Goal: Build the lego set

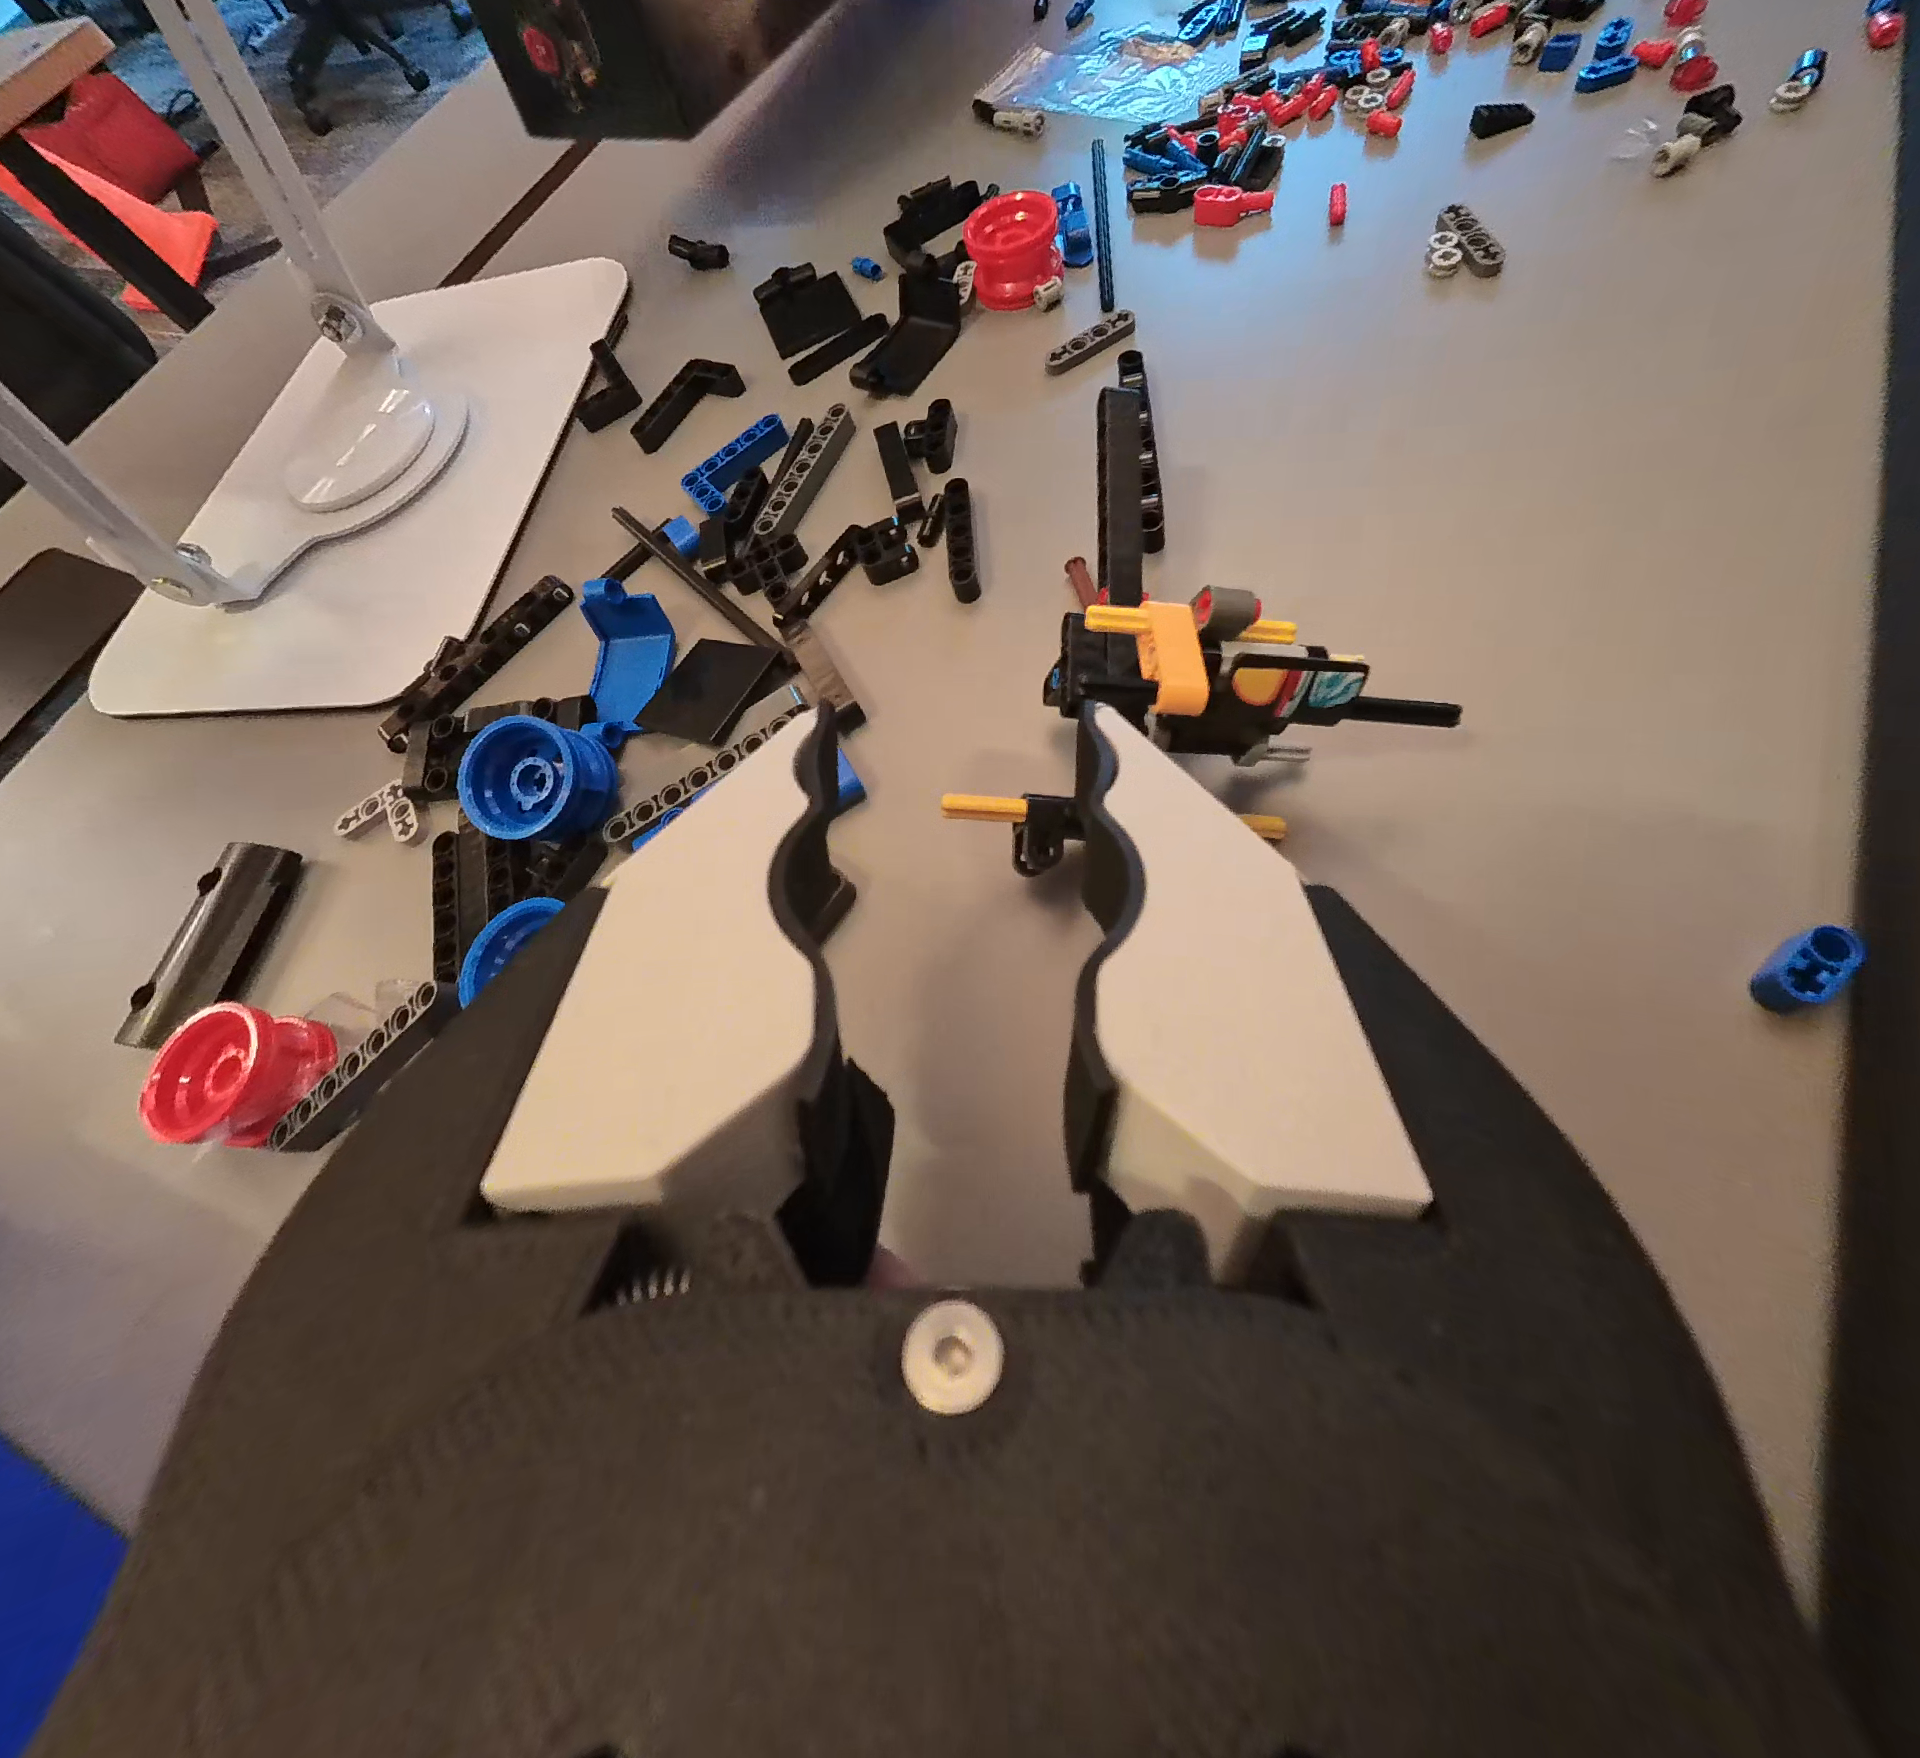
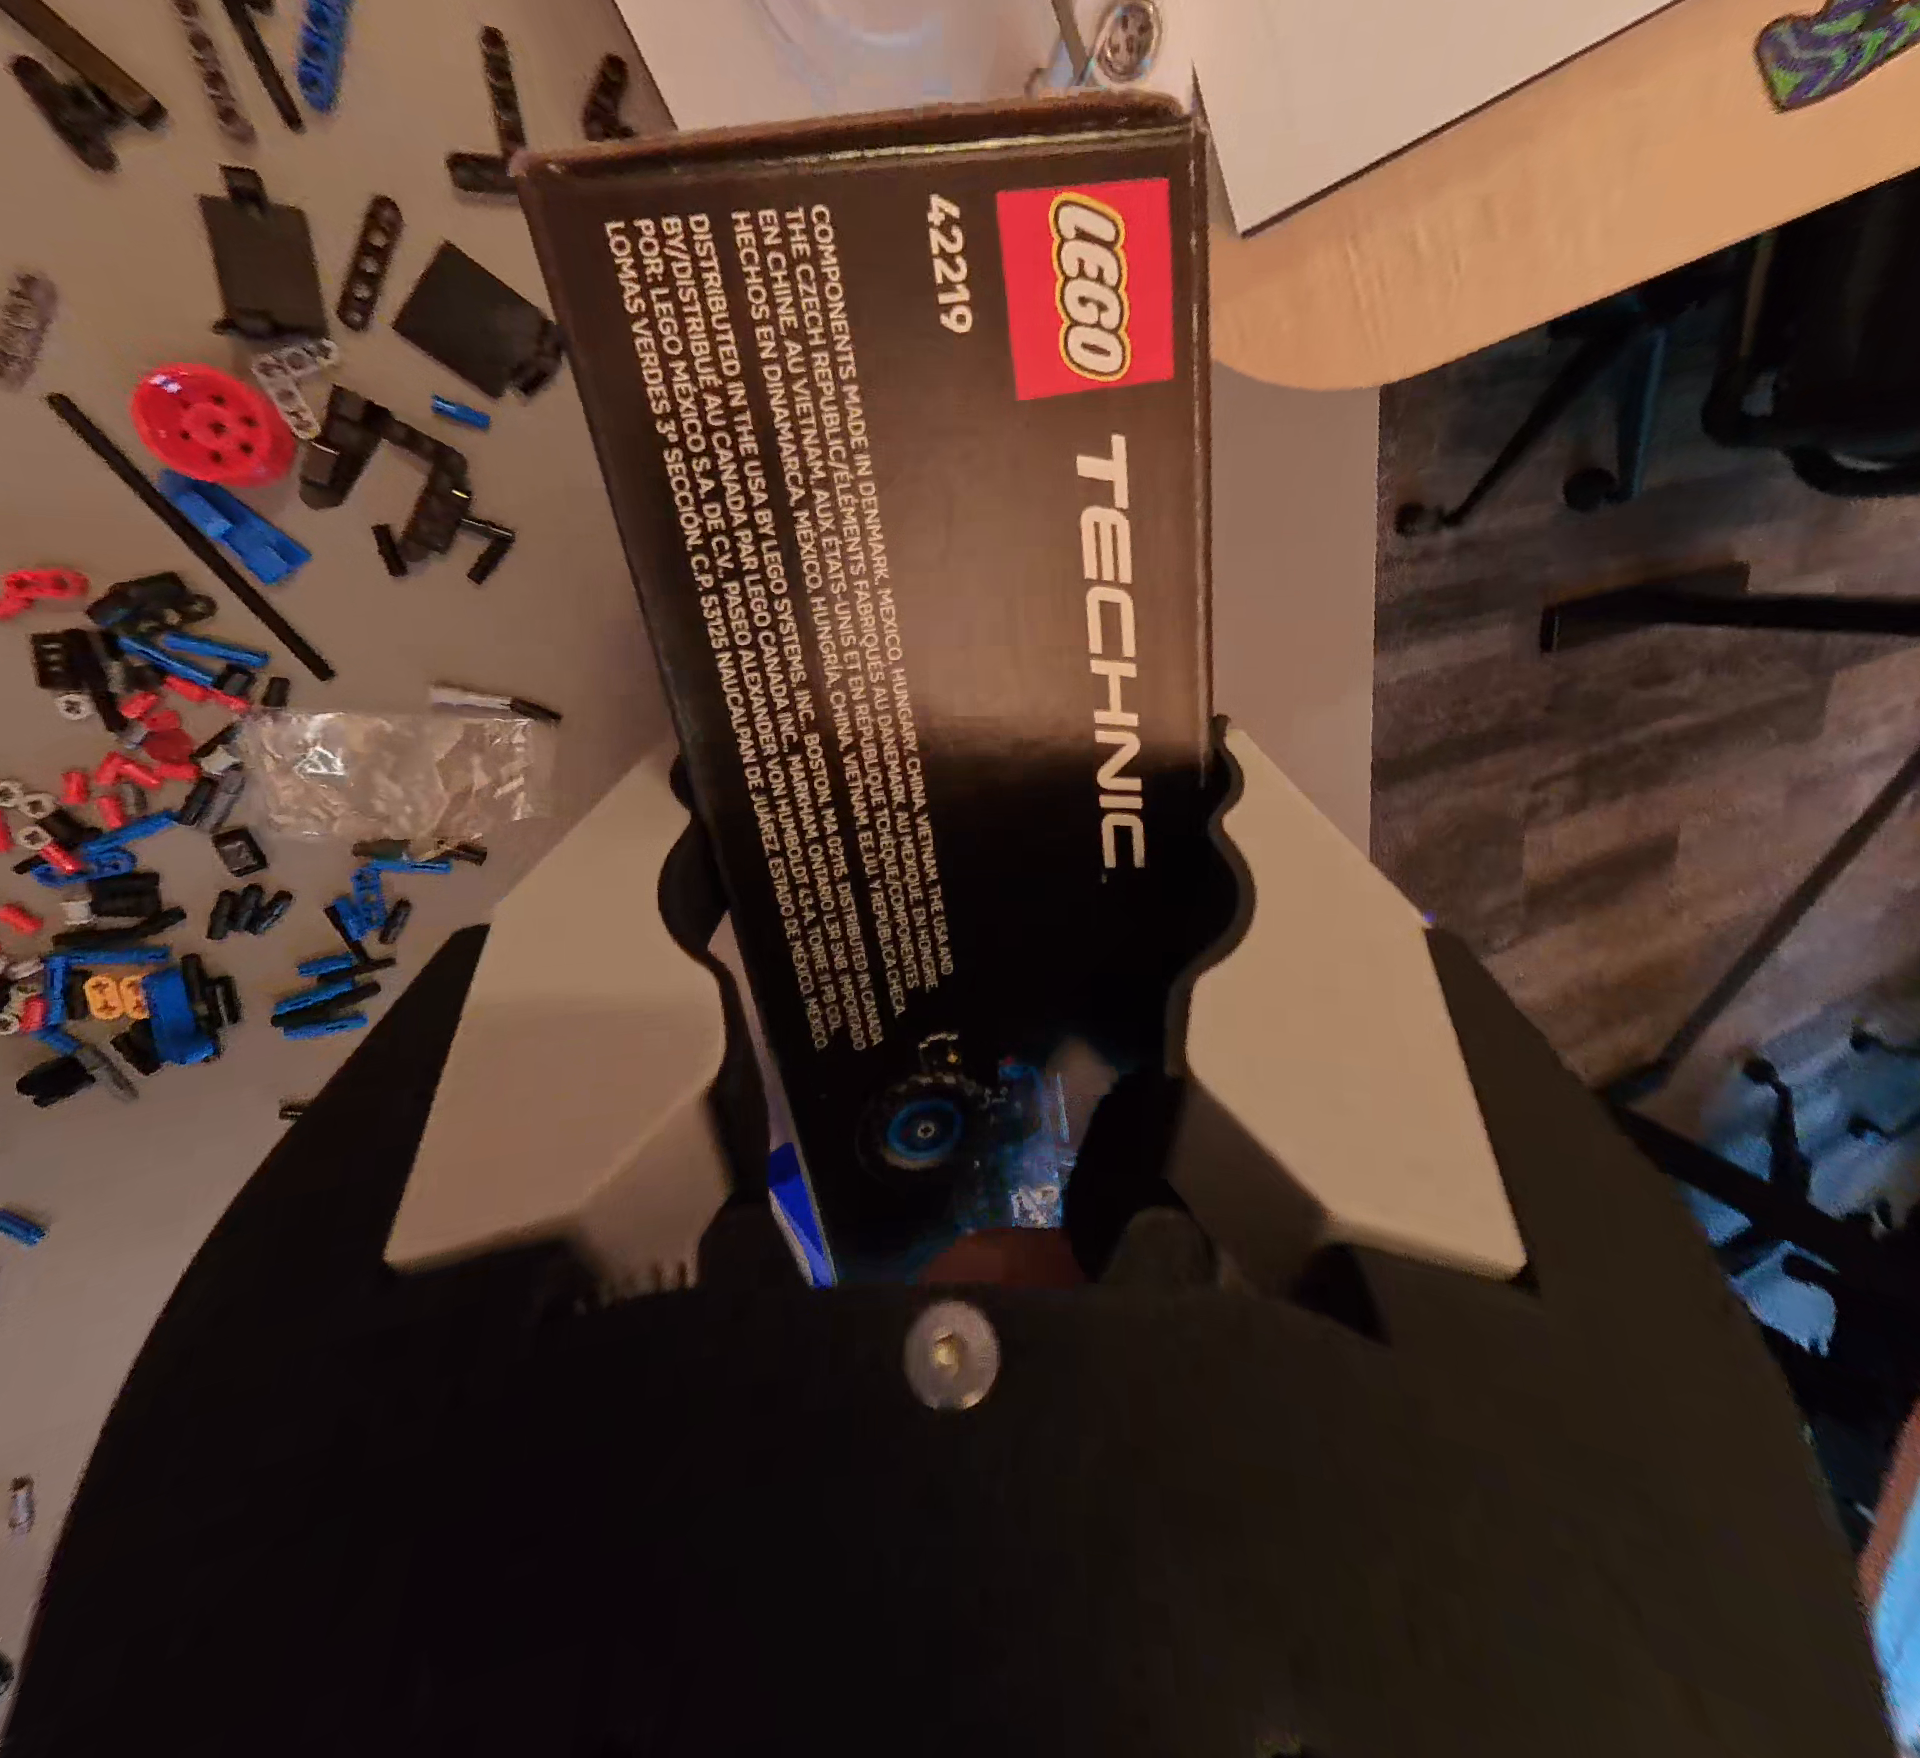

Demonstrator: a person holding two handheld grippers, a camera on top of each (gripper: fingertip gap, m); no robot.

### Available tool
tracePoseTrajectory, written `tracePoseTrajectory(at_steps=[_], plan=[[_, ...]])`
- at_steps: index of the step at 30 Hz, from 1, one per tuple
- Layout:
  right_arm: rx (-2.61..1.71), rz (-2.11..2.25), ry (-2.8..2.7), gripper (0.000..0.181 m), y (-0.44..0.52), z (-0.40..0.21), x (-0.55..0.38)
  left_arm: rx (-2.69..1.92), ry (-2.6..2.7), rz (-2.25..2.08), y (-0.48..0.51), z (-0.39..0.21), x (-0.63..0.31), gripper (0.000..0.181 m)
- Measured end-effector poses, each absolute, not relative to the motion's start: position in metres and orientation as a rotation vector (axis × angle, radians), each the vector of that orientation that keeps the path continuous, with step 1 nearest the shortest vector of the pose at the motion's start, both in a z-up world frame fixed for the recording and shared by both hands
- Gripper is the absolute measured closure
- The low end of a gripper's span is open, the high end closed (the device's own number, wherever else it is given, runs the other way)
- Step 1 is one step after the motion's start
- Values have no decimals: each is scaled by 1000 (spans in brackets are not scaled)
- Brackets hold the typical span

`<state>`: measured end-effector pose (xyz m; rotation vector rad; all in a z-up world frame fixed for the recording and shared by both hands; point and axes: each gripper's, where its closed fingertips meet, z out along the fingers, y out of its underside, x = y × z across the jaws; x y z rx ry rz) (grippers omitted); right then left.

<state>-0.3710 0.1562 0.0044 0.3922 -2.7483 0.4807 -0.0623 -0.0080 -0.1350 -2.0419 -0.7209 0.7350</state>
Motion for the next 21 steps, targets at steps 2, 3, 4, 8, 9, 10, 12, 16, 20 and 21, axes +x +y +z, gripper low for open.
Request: tracePoseTrajectory(at_steps=[2,3,4,8,9,10,12,16,20,21], plan=[[380,434,-2748,92,152,0,-373,-2043,-721,738,-8,-135,-62,136],[379,400,-2746,92,151,-3,-375,-2044,-720,739,-9,-135,-62,136],[379,362,-2743,92,150,-6,-377,-2045,-720,740,-9,-135,-62,136],[371,236,-2723,92,146,-18,-387,-2049,-715,740,-8,-135,-62,136],[371,210,-2723,92,145,-21,-390,-2051,-714,741,-8,-135,-61,136],[372,186,-2729,92,145,-25,-392,-2051,-713,742,-8,-135,-61,136],[383,151,-2743,92,145,-31,-395,-2050,-712,741,-8,-135,-61,136],[370,151,-2778,91,142,-34,-402,-2052,-708,738,-8,-135,-61,136],[389,151,-2799,90,141,-34,-404,-2053,-707,738,-7,-135,-61,136],[398,159,-2793,88,140,-34,-403,-2054,-707,739,-8,-135,-60,136]])
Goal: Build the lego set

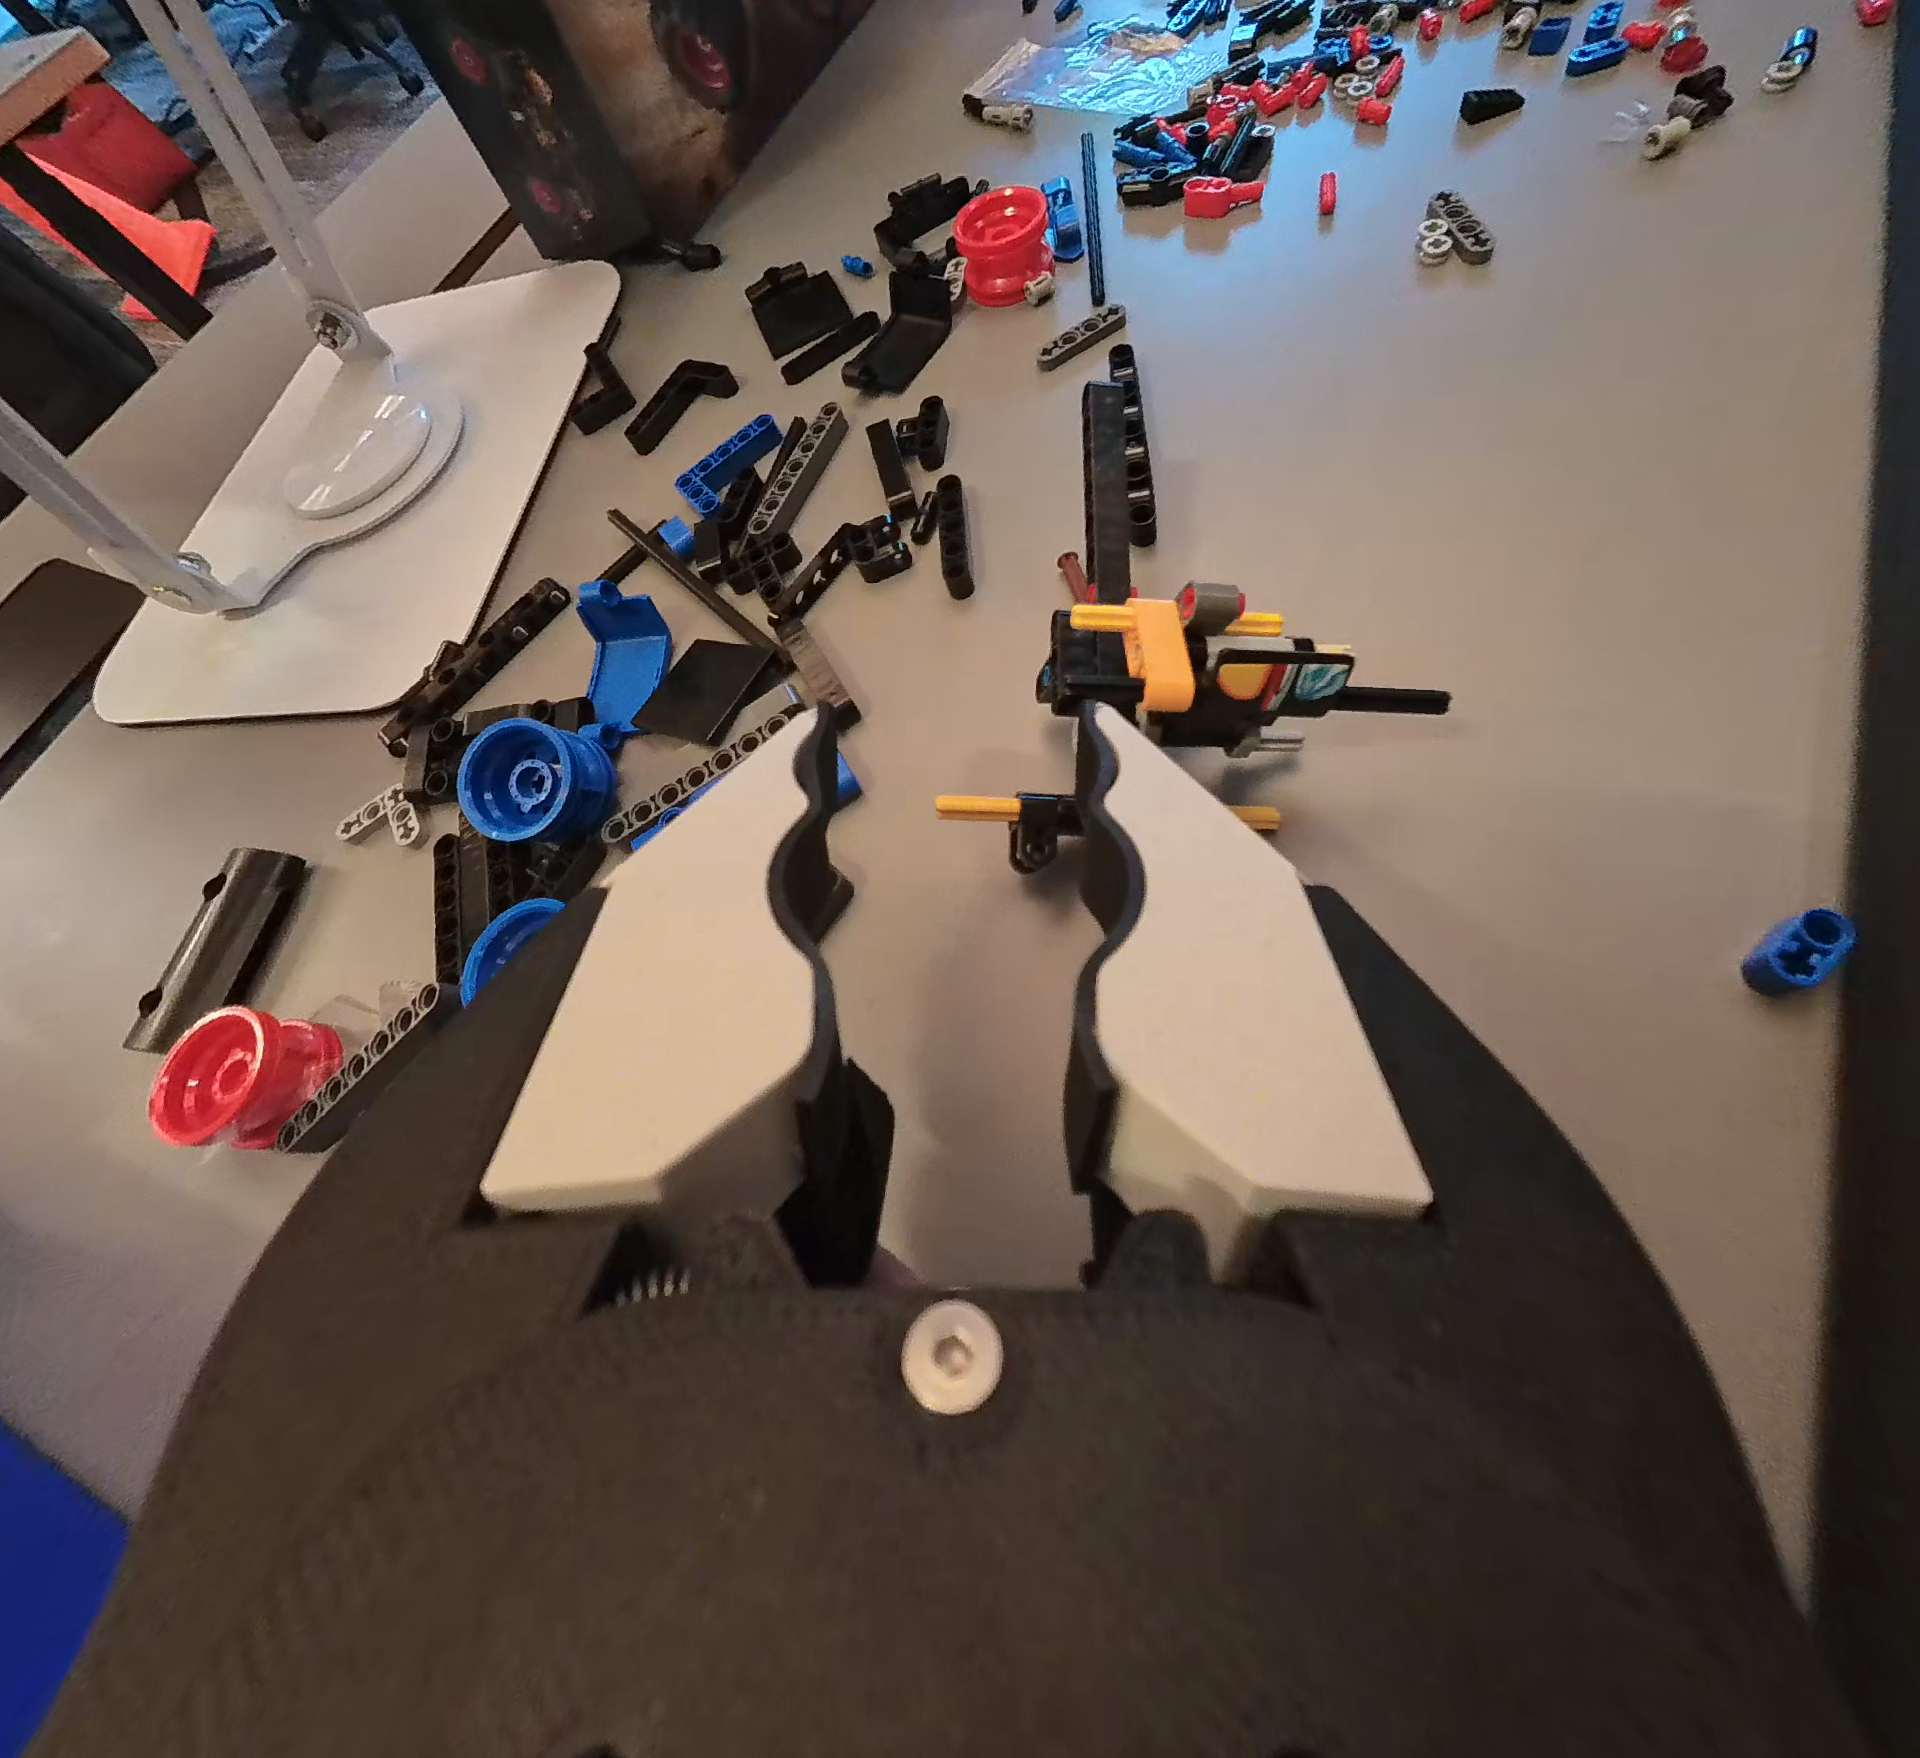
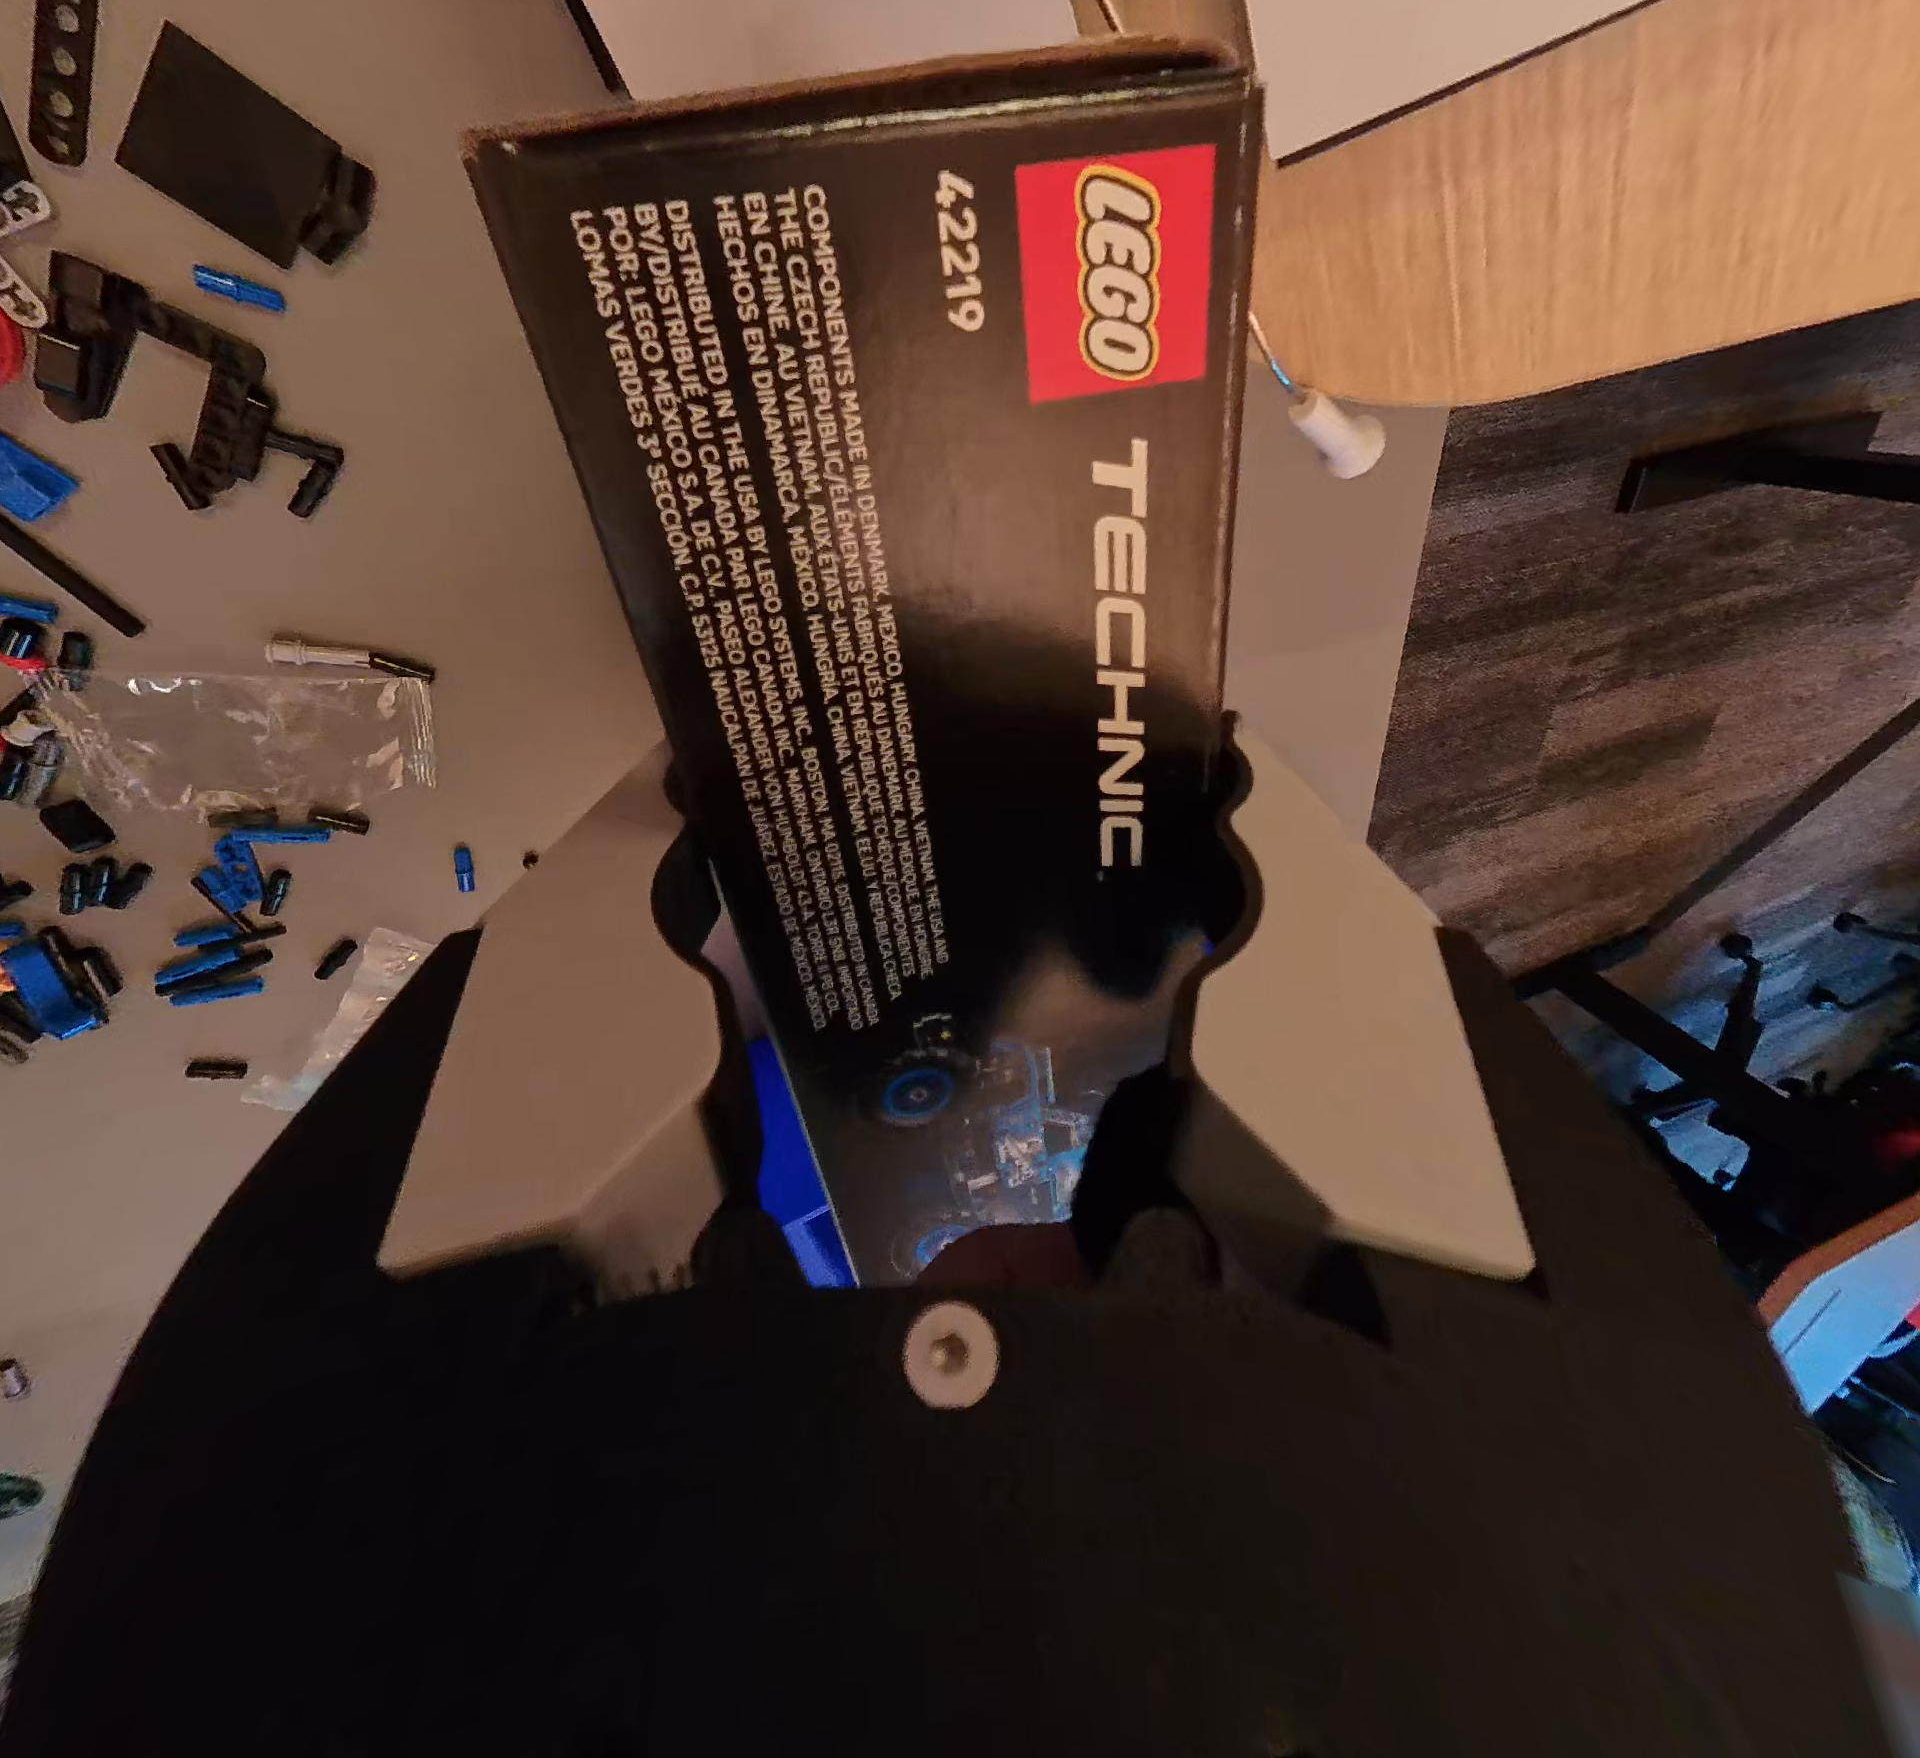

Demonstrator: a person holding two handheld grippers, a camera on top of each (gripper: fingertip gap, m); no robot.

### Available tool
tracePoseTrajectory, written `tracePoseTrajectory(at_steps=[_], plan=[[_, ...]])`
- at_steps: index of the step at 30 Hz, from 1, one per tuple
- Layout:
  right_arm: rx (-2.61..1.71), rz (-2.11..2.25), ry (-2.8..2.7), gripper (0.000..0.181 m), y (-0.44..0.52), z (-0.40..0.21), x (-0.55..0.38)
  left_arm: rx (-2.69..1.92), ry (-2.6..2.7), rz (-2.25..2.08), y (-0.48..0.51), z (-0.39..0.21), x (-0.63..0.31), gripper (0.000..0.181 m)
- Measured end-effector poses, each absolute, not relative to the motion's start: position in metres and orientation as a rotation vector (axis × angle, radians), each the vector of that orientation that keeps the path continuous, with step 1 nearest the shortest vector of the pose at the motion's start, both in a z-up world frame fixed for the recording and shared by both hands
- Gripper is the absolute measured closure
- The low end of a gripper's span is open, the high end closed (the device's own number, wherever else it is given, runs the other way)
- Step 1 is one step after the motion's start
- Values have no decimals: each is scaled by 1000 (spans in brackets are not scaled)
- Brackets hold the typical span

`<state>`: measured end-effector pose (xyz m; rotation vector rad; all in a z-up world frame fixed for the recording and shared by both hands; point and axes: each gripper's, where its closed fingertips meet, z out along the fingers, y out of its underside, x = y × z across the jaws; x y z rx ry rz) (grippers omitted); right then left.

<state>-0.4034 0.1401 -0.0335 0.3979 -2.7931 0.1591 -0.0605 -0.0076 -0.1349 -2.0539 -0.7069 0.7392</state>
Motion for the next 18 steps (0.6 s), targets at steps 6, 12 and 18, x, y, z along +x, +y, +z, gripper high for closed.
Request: tracePoseTrajectory(at_steps=[6,12,18], plan=[[402,254,-2742,81,137,-14,-399,-2050,-710,745,-9,-134,-61,136],[361,502,-2553,83,133,43,-382,-2046,-708,752,-9,-132,-61,136],[343,1309,-2157,88,119,164,-274,-2044,-714,760,-11,-132,-61,136]])
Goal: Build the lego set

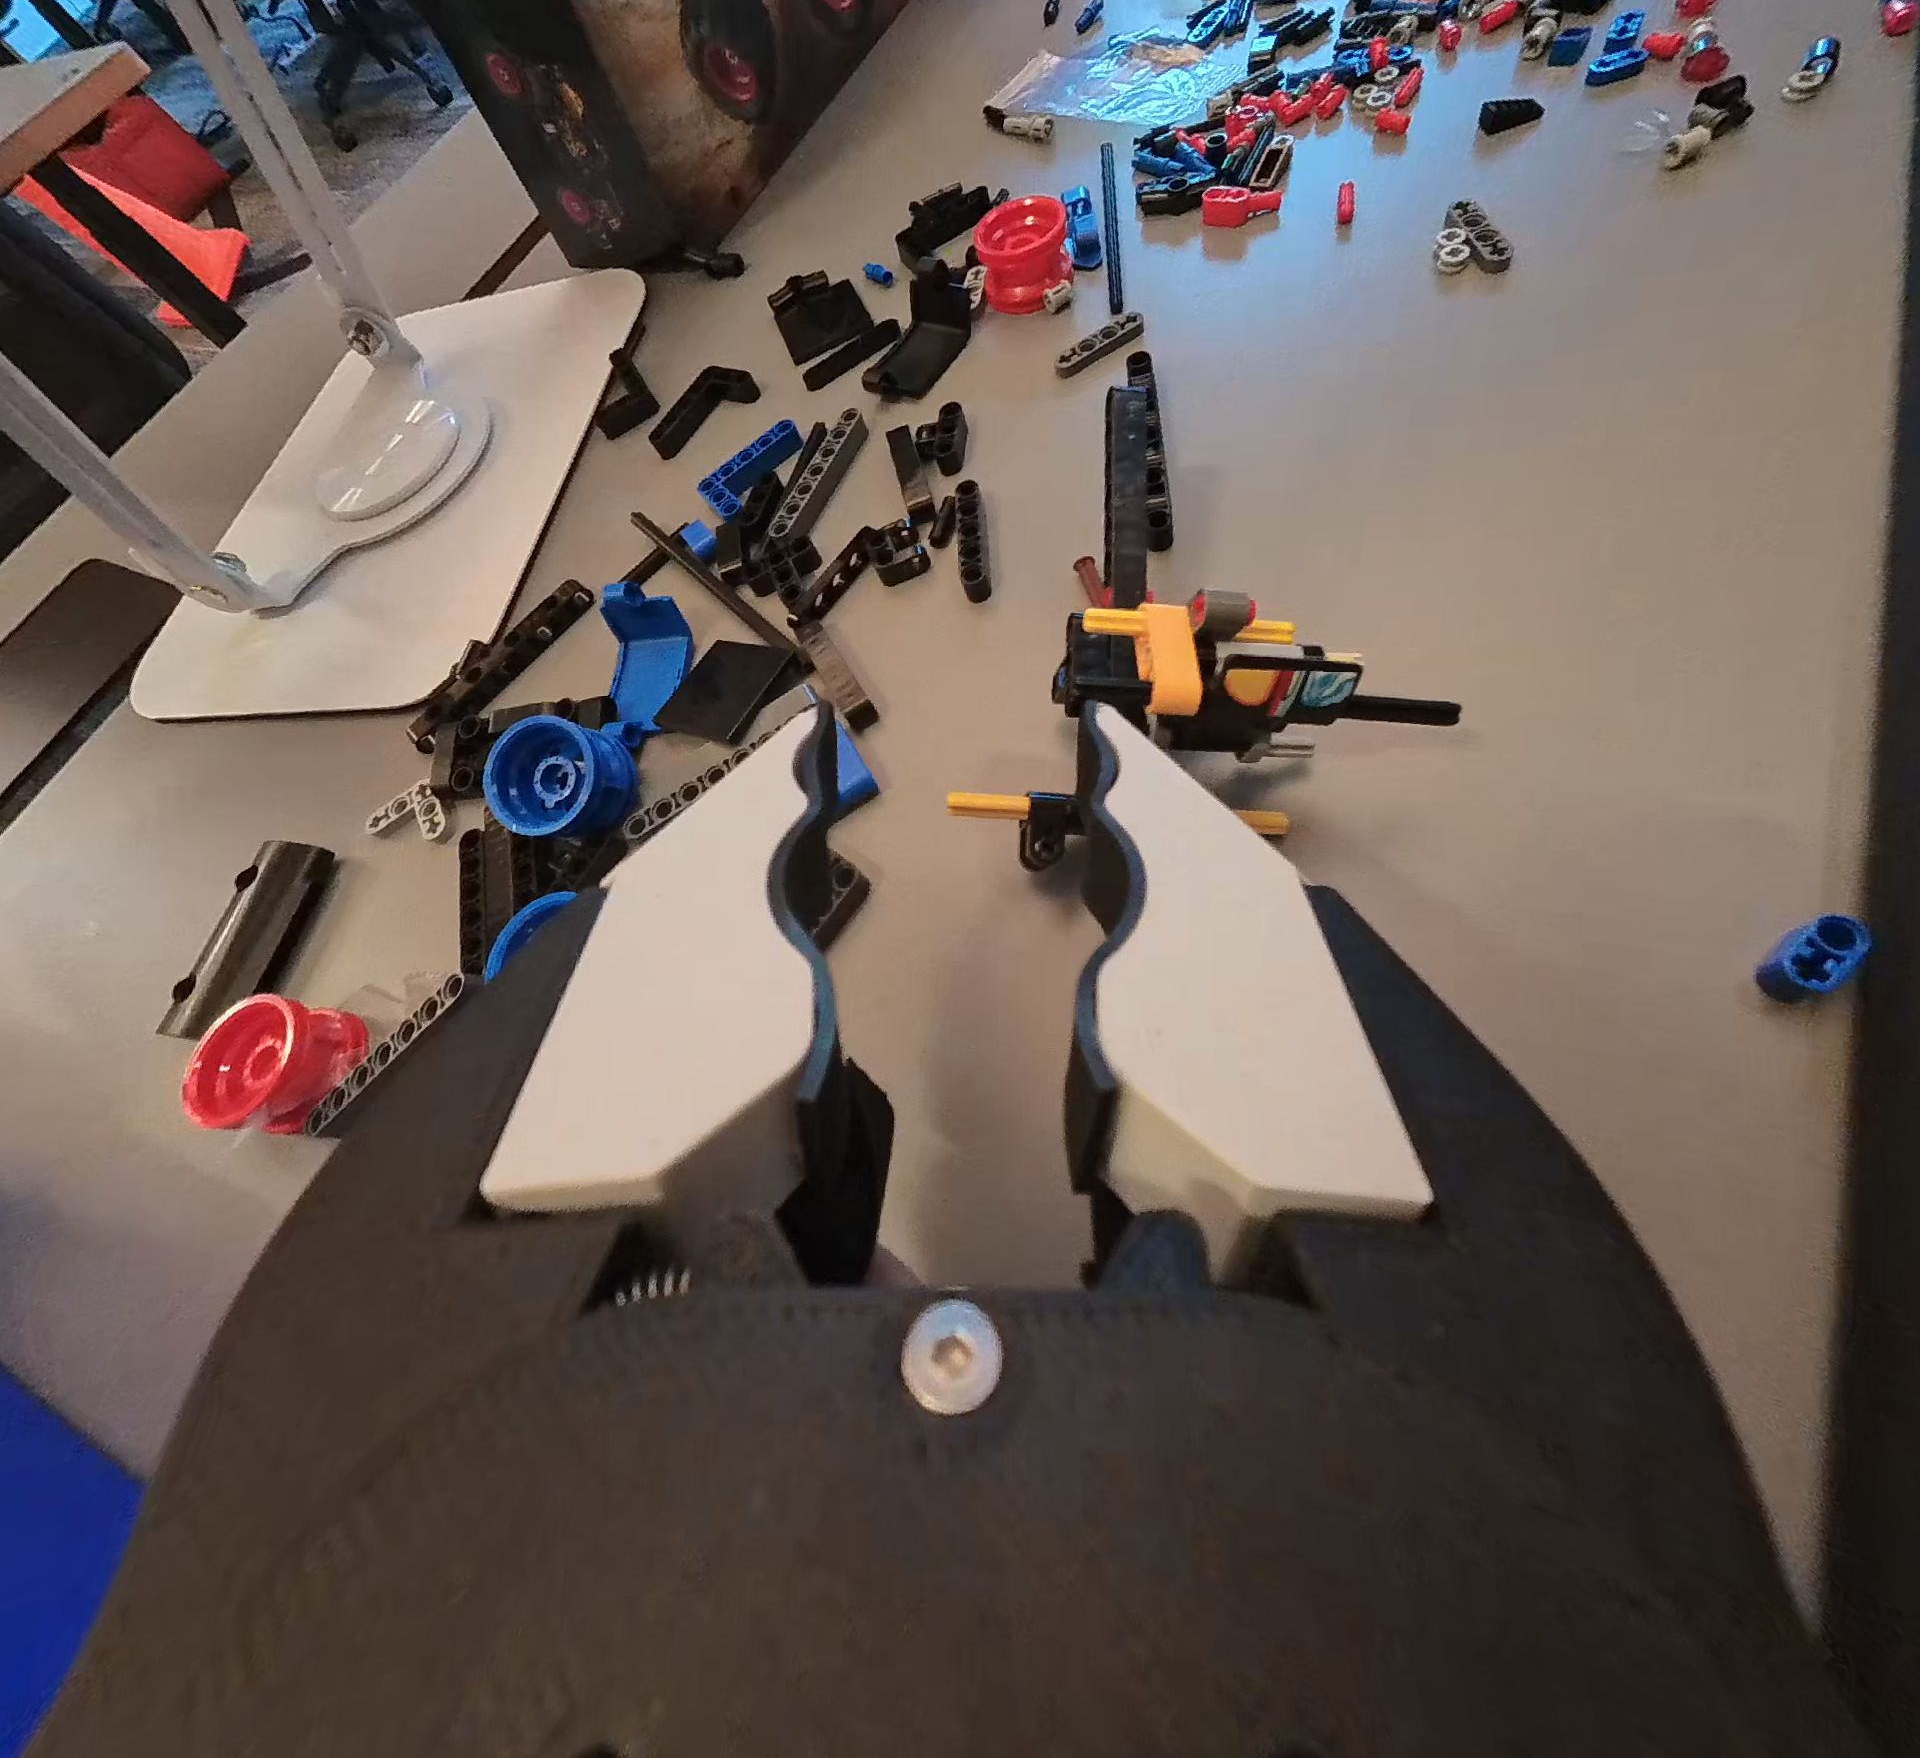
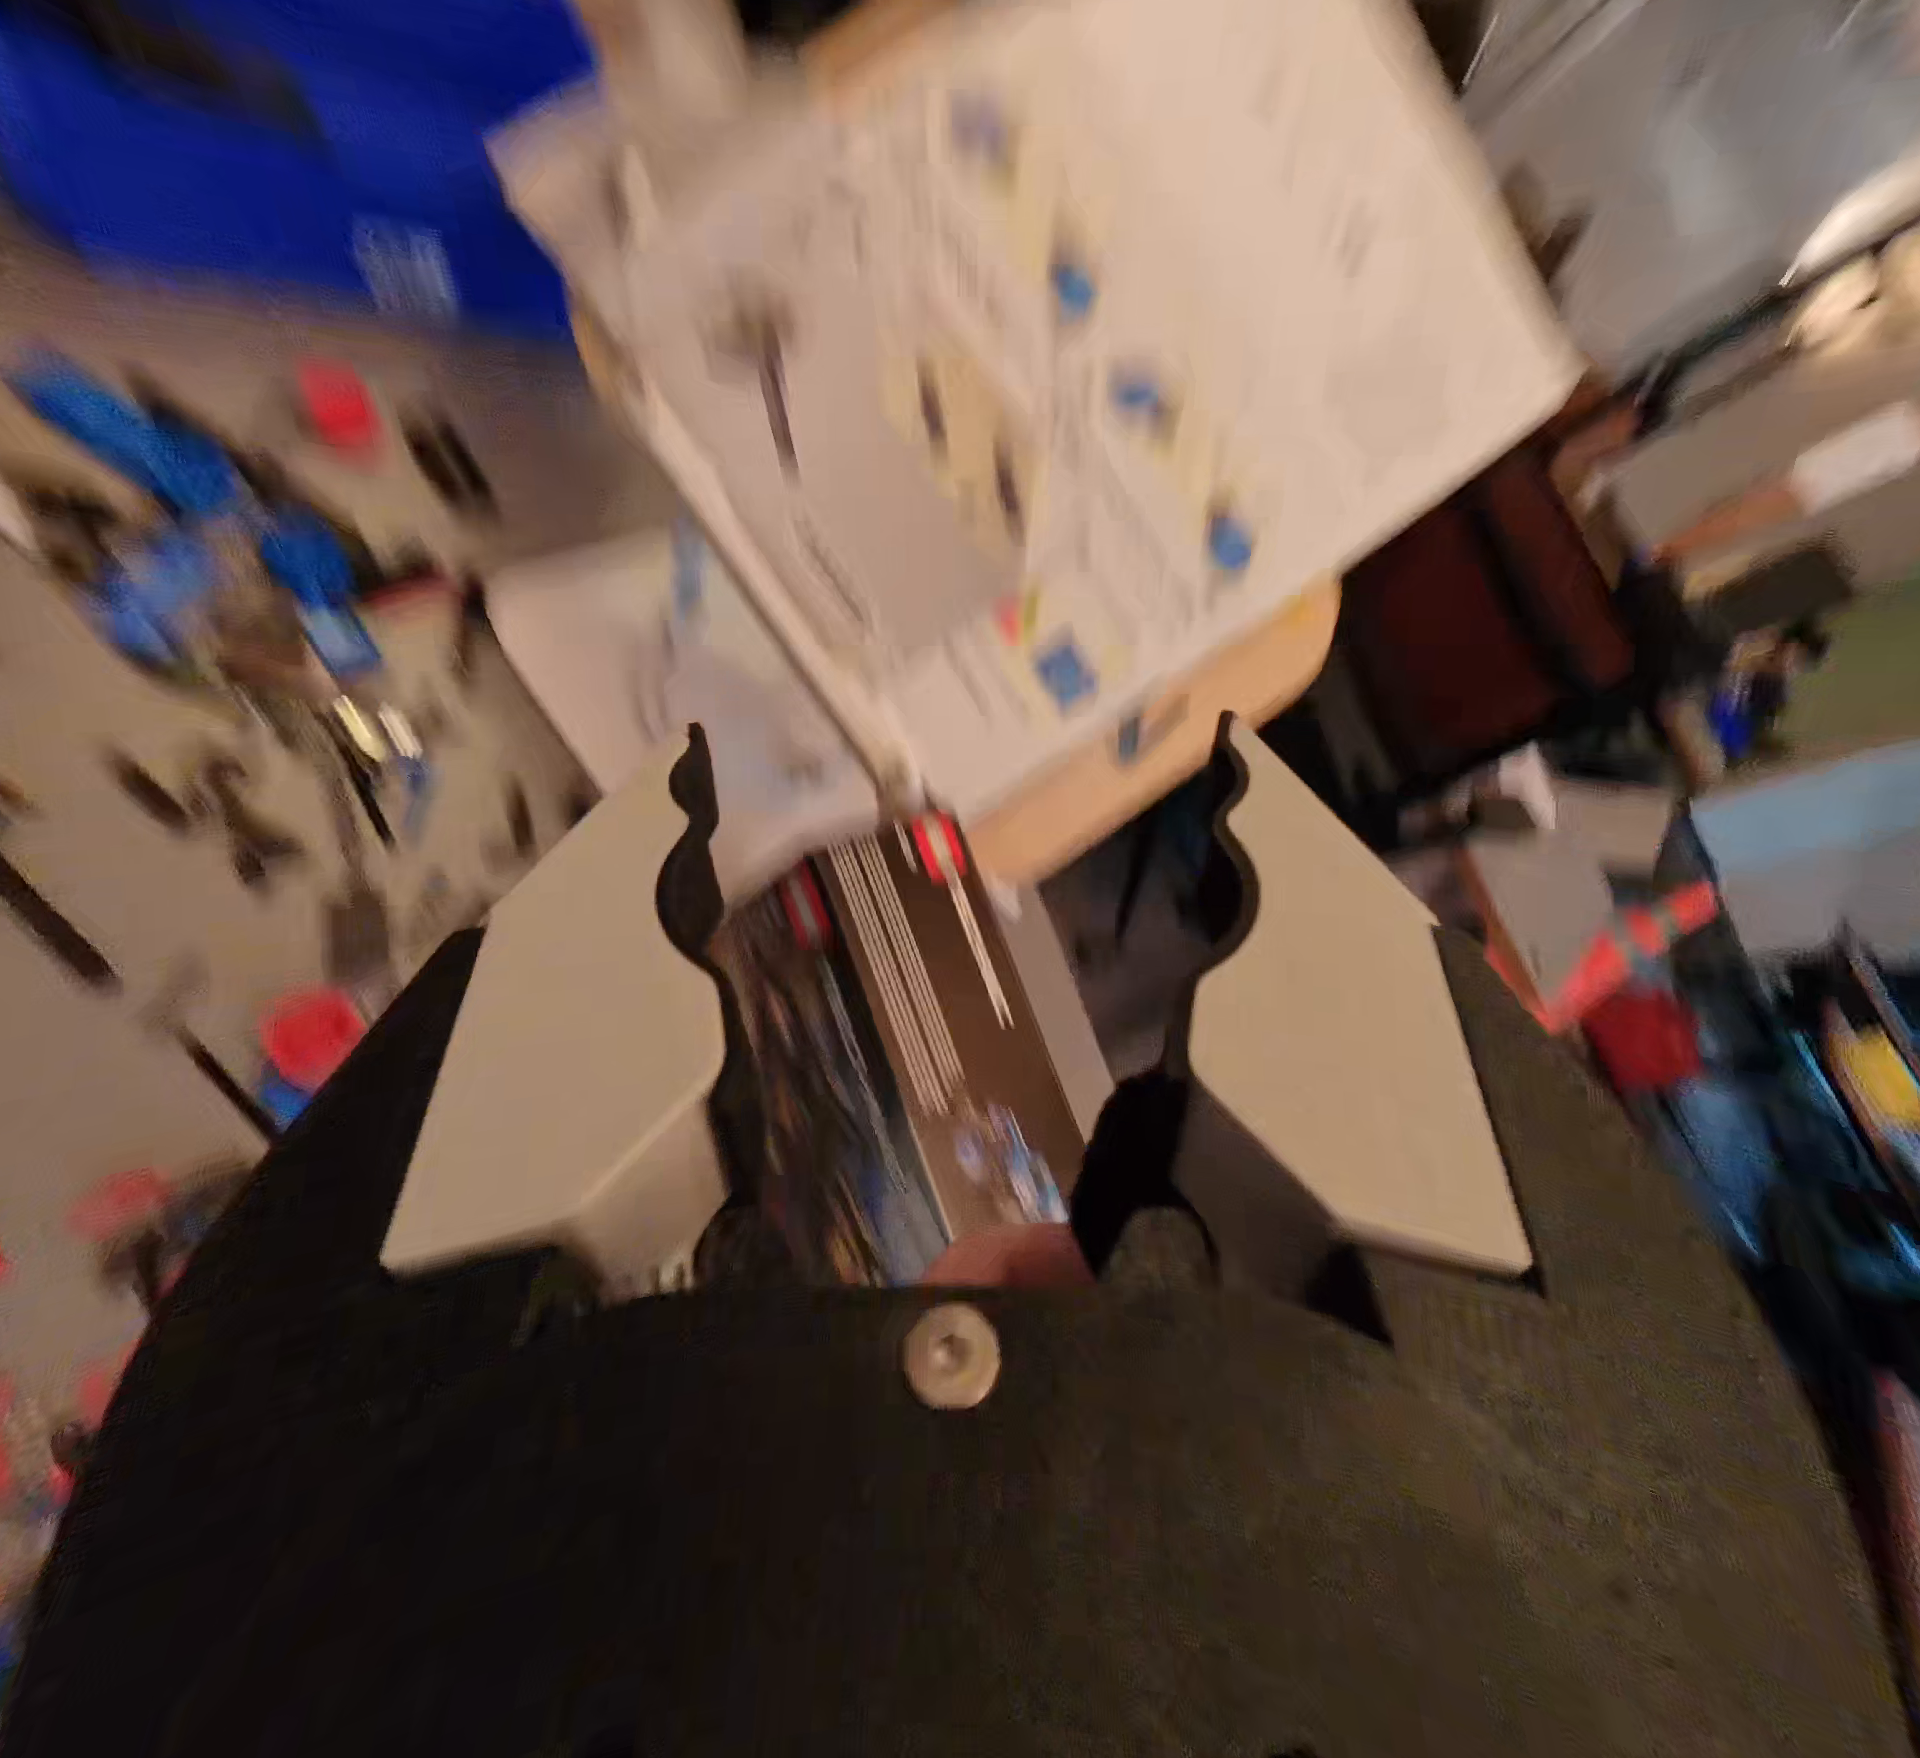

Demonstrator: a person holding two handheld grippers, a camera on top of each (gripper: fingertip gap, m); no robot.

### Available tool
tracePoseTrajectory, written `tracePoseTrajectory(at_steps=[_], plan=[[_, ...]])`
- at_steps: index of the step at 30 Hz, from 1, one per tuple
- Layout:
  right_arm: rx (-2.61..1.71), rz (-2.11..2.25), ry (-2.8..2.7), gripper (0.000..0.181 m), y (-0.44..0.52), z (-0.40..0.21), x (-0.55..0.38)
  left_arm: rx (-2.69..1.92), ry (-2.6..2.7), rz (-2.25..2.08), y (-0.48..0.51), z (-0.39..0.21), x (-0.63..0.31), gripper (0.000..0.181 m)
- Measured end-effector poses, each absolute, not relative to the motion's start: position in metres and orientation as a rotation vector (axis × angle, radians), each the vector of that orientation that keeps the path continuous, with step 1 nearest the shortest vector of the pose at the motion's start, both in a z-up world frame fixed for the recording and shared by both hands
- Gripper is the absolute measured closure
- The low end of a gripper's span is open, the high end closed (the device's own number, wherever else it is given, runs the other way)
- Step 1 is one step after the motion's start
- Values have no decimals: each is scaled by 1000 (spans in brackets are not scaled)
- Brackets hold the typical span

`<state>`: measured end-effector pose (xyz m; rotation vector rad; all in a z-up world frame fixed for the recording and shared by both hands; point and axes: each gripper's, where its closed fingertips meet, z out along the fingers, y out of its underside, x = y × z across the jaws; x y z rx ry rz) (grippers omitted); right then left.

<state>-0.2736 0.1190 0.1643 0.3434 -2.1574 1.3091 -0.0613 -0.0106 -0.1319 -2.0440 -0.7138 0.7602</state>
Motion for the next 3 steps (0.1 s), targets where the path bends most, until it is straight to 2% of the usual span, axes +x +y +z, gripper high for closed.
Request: tracePoseTrajectory(at_steps=[3], plan=[[425,2037,-1780,90,150,254,-159,-2041,-719,760,-11,-132,-62,136]])
